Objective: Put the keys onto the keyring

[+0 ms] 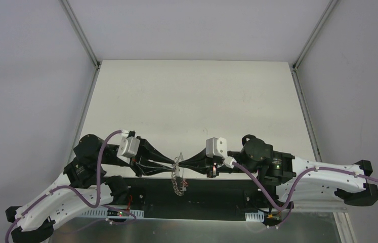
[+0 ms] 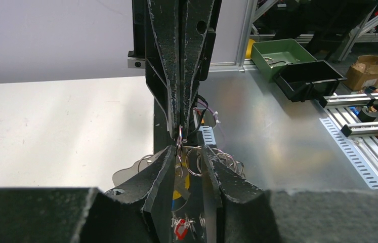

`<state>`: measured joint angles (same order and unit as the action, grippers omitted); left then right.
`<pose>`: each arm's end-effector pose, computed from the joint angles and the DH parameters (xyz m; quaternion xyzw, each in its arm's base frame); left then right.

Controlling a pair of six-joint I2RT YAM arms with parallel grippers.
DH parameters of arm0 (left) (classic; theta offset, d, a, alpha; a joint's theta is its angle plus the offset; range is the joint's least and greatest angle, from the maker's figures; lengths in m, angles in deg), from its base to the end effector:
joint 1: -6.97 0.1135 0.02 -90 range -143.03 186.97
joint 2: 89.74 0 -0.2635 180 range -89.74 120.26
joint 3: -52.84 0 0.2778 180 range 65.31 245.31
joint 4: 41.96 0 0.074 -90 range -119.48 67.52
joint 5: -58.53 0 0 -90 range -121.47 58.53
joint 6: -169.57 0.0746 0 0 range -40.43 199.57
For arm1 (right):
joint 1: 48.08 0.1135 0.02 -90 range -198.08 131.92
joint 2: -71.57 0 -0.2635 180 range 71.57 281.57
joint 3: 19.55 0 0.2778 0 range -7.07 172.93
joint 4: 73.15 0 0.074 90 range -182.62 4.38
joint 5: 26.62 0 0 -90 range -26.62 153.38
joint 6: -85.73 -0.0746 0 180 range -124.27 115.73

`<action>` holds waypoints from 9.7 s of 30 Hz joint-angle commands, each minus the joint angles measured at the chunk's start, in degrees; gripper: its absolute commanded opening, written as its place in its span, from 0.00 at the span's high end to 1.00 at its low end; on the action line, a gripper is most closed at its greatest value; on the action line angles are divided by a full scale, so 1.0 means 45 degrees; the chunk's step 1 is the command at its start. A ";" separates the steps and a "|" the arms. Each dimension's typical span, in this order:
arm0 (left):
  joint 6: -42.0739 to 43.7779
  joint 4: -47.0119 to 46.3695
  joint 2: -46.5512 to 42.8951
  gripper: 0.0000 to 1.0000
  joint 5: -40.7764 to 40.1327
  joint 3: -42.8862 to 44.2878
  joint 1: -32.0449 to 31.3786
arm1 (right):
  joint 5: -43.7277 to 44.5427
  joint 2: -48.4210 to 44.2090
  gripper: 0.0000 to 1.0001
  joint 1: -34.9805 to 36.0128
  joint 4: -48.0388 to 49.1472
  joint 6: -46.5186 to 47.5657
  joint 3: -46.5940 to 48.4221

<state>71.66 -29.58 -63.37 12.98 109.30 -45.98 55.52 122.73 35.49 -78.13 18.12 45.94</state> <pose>0.0460 -0.1476 0.4085 0.4913 0.3874 -0.5710 0.5316 0.0201 0.2693 0.4115 -0.5469 0.3470 0.4252 0.6322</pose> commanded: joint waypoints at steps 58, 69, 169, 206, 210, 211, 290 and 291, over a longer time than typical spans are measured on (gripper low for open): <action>0.2649 0.8672 0.4902 1.00 0.0726 0.5206 -0.0119 | -0.1050 0.2344 0.63 -0.1461 -0.8299 -0.4840 0.5482; 0.2665 0.8791 0.4774 1.00 0.0377 0.5157 -0.0114 | -0.1671 0.3203 0.63 -0.1911 -0.7800 -0.6005 0.5781; -0.0265 0.1509 0.1535 0.77 -0.1528 0.2277 -0.0110 | 0.5128 -0.0483 1.00 0.2940 1.1038 0.3940 -0.3070; -0.2348 -0.4411 0.1985 0.68 -0.0114 0.2288 -0.0111 | 0.2217 0.2030 1.00 0.2731 1.7654 0.5999 -0.3068; -0.2219 -0.4329 0.1628 0.67 -0.0191 0.2149 -0.0118 | 0.2162 0.1891 1.00 0.2559 1.7706 0.5864 -0.3144; -0.2152 -0.4255 0.1555 0.67 -0.0219 0.2135 -0.0125 | 0.2116 0.1835 1.00 0.2520 1.7725 0.5776 -0.3174; -0.1867 -0.4285 0.1746 0.62 0.0207 0.2729 -0.0114 | 0.1098 0.2461 1.00 0.1263 1.7730 0.3107 -0.2963; -0.1917 -0.4276 0.1714 0.62 0.0250 0.2743 -0.0109 | 0.1101 0.2431 1.00 0.1257 1.7731 0.3110 -0.2983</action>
<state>63.88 -45.52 -55.24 12.04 119.33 -46.31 61.14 134.66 41.44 -3.97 33.22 30.97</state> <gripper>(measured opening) 0.382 0.004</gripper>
